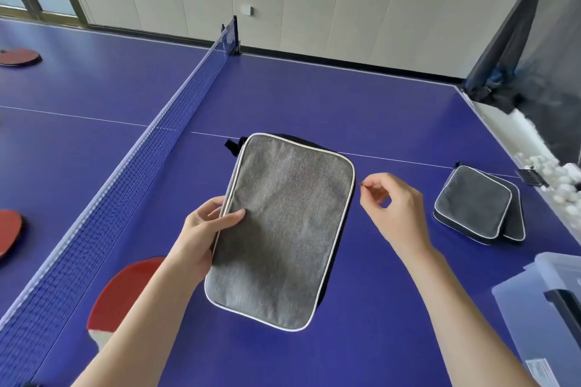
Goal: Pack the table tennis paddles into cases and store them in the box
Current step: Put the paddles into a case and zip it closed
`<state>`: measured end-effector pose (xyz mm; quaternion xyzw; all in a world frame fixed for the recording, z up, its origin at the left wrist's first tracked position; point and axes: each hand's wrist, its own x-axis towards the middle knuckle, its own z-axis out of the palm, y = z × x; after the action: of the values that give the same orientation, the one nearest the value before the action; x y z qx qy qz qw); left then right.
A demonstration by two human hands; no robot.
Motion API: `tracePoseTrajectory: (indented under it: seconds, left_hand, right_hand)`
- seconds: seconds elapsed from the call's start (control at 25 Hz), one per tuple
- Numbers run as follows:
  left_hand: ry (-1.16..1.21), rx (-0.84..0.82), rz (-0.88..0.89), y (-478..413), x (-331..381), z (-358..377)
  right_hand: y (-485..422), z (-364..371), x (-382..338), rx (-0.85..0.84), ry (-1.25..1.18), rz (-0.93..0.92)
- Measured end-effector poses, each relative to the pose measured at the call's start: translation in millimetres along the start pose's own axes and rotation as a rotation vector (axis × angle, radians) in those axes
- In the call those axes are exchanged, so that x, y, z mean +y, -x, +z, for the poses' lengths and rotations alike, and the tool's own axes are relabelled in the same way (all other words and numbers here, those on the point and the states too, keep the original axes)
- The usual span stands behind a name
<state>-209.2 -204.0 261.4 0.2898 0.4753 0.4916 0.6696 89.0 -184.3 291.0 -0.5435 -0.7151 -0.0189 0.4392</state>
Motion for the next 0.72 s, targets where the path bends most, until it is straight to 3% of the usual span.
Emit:
tracePoseTrajectory:
  seconds: [0.2,0.36,0.52,0.72]
  left_hand:
    - [0.050,0.085,-0.003,-0.9,-1.5,5.4]
    - [0.130,0.238,0.022,-10.5,-1.8,16.1]
    - [0.199,0.334,0.054,-16.9,-11.9,38.1]
    - [0.324,0.482,0.006,-19.7,-33.3,74.4]
  right_hand:
    - [54.0,13.2,-4.1,-0.075,0.148,-0.105]
    - [97.5,18.2,-2.8,-0.141,0.152,-0.057]
    - [134.1,22.6,-8.6,-0.116,0.124,0.036]
    - [163.2,39.2,-26.2,0.034,0.061,0.178]
